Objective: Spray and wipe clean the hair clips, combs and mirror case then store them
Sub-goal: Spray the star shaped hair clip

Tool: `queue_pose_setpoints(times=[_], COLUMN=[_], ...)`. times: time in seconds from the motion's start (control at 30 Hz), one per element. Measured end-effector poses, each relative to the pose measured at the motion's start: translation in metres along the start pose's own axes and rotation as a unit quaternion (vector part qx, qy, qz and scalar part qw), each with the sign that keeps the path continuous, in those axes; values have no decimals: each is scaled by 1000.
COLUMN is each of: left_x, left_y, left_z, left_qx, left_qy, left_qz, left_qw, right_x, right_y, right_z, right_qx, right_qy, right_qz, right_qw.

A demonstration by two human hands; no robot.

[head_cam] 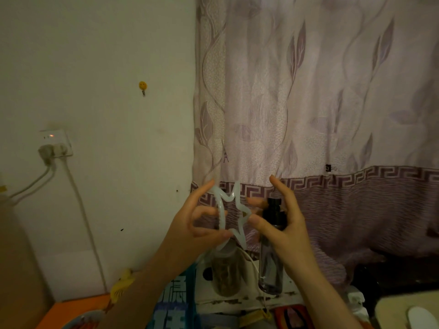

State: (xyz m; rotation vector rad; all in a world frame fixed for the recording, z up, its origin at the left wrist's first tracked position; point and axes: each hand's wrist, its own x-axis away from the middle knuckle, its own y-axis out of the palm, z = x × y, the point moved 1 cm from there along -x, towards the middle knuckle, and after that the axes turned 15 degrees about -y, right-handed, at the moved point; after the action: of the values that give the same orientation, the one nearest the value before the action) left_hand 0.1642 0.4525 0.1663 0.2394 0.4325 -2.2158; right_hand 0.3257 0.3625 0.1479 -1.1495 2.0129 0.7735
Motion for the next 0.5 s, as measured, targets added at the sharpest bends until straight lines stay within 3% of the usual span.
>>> queue_pose_setpoints(times=[0.37,0.5], left_x=[3,13], left_y=[7,7], left_z=[-7,-20], left_qx=[-26,-11], left_qy=[23,-5], left_qz=[43,51], left_qw=[998,999], right_x=[2,10], right_y=[-4,-3], right_z=[8,19], right_qx=[-13,-16], right_qy=[43,70], right_qz=[-21,-41], right_qw=[999,997])
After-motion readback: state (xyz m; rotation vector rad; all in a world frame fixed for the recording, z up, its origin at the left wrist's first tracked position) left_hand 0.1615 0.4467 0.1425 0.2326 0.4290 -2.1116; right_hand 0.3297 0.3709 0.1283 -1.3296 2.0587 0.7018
